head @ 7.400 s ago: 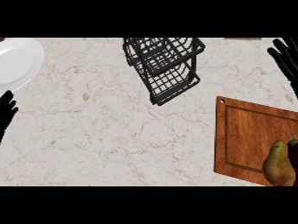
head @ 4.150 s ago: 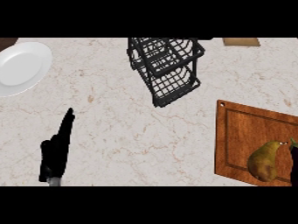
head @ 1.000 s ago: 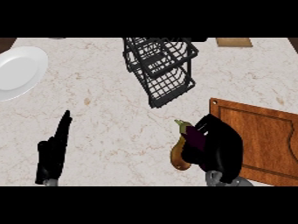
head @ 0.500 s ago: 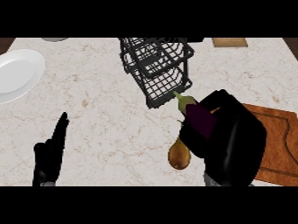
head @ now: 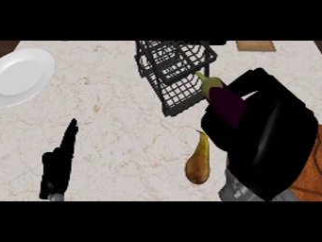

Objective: Pick the eggplant from the cutting board and place it in the tiered basket

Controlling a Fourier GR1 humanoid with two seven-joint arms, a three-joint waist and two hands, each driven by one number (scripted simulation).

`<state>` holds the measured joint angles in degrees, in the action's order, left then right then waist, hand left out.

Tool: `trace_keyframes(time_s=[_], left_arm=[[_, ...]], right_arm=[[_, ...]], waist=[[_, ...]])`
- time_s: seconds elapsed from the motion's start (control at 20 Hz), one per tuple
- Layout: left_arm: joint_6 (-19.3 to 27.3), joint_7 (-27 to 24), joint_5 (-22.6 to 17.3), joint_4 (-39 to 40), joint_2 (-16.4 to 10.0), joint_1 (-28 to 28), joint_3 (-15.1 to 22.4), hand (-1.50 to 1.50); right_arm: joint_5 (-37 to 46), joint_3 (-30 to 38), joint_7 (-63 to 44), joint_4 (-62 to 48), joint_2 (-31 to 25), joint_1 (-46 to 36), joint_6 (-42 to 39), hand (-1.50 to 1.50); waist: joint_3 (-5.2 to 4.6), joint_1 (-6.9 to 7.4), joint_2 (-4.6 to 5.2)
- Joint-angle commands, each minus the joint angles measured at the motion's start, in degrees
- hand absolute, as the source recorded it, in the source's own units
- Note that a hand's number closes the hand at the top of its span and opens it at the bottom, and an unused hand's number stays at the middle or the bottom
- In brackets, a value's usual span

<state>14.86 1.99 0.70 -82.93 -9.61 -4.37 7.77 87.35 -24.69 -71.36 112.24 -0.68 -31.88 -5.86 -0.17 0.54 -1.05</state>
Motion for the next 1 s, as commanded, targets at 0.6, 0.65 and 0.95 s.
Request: trace_keyframes(time_s=[0.6,0.65,0.95], left_arm=[[-1.97,-0.21,-0.21,3.56,1.25,2.05,0.81,0.00],[-2.61,-0.01,-0.82,3.80,0.85,2.51,0.22,0.00],[-2.97,-0.42,-0.96,4.91,0.51,3.45,-0.75,0.00]], right_arm=[[-7.83,16.73,-13.64,-22.92,0.65,-24.62,-6.23,1.50],[-8.81,17.33,-13.84,-23.69,0.65,-28.15,-8.87,1.50],[-11.14,20.08,-11.91,-35.49,0.65,-31.03,-3.01,1.50]], waist=[[-0.01,3.04,1.67],[-0.03,2.74,1.39],[0.02,2.22,1.64]])
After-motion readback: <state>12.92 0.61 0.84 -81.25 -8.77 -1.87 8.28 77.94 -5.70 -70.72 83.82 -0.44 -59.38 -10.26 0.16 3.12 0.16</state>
